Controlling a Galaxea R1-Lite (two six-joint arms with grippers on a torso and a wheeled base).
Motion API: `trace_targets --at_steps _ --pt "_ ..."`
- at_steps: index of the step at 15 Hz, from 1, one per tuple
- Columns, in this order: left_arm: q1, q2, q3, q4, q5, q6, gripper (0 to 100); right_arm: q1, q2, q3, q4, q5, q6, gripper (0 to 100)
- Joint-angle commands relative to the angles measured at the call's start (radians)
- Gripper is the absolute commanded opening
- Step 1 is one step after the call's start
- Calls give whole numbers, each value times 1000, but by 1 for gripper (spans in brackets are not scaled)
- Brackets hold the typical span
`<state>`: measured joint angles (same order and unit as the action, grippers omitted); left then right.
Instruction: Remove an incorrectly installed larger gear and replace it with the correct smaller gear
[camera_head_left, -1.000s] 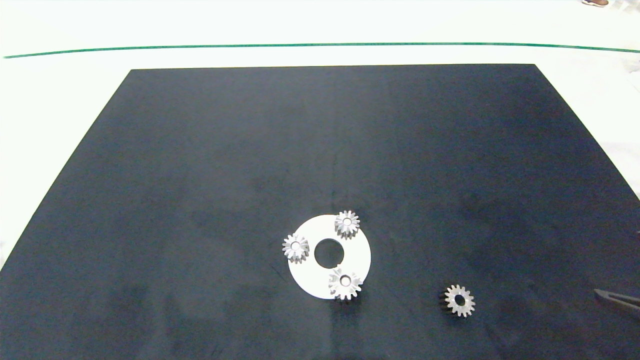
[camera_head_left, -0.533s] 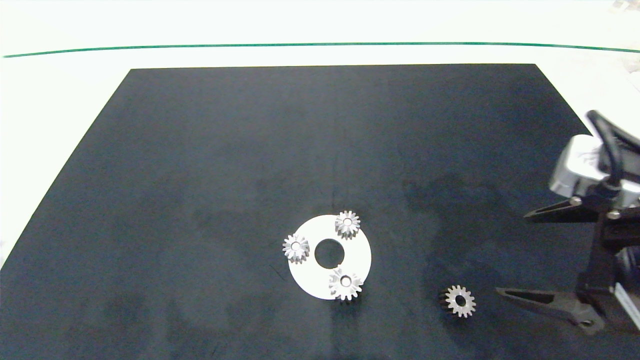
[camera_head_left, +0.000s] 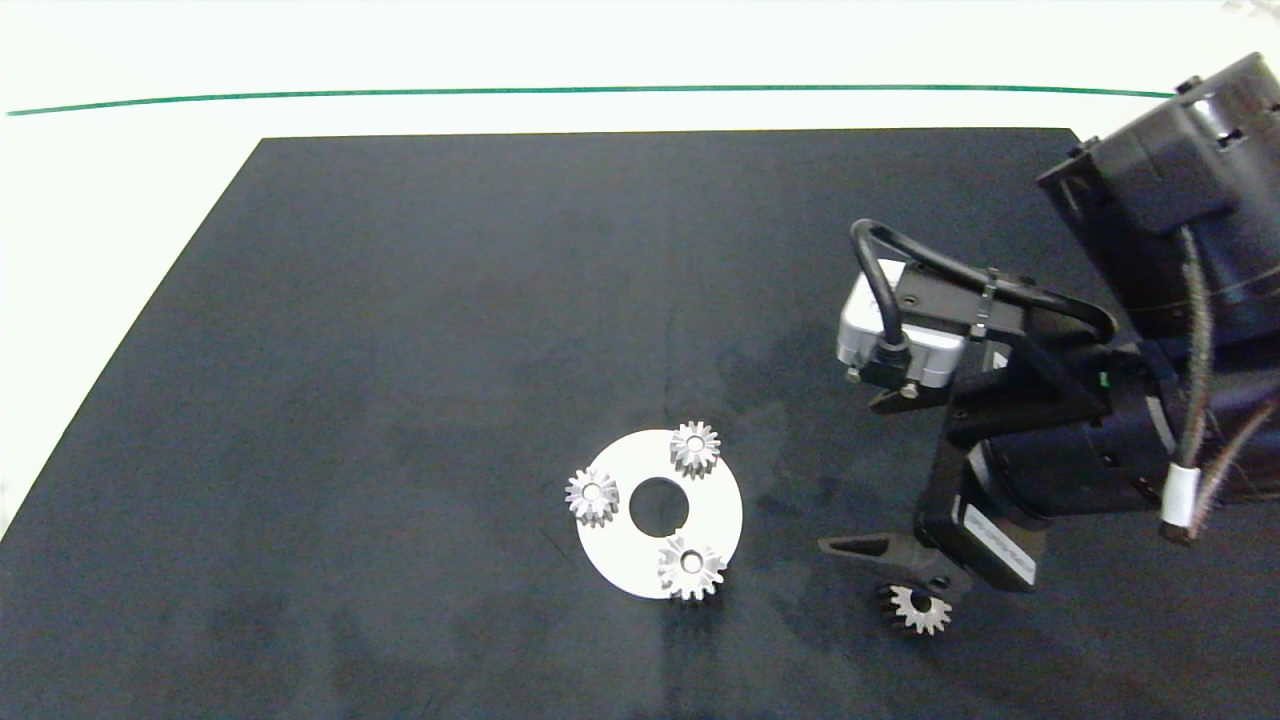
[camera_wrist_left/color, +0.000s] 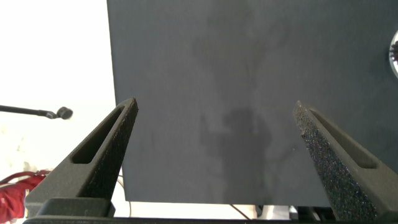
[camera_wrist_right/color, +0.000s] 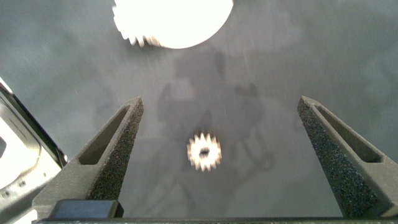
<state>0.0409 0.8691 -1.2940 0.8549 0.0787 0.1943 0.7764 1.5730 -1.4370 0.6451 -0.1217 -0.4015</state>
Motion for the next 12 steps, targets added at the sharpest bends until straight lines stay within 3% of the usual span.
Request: trace_targets --at_steps 1,2,4,10,12 --pt "-1 83 -41 16 1 -73 100 63 124 -137 65 5 -5 100" --pt "-1 93 -79 56 1 -99 100 86 142 -163 82 2 -17 100" --pt "-10 77 -123 135 1 -99 100 127 179 -184 84 -4 -26 100" --pt "-36 54 -119 136 0 -84 100 165 237 -181 85 -10 -28 100" --pt "-36 54 -117 136 0 -84 100 182 256 -178 87 -44 -28 100"
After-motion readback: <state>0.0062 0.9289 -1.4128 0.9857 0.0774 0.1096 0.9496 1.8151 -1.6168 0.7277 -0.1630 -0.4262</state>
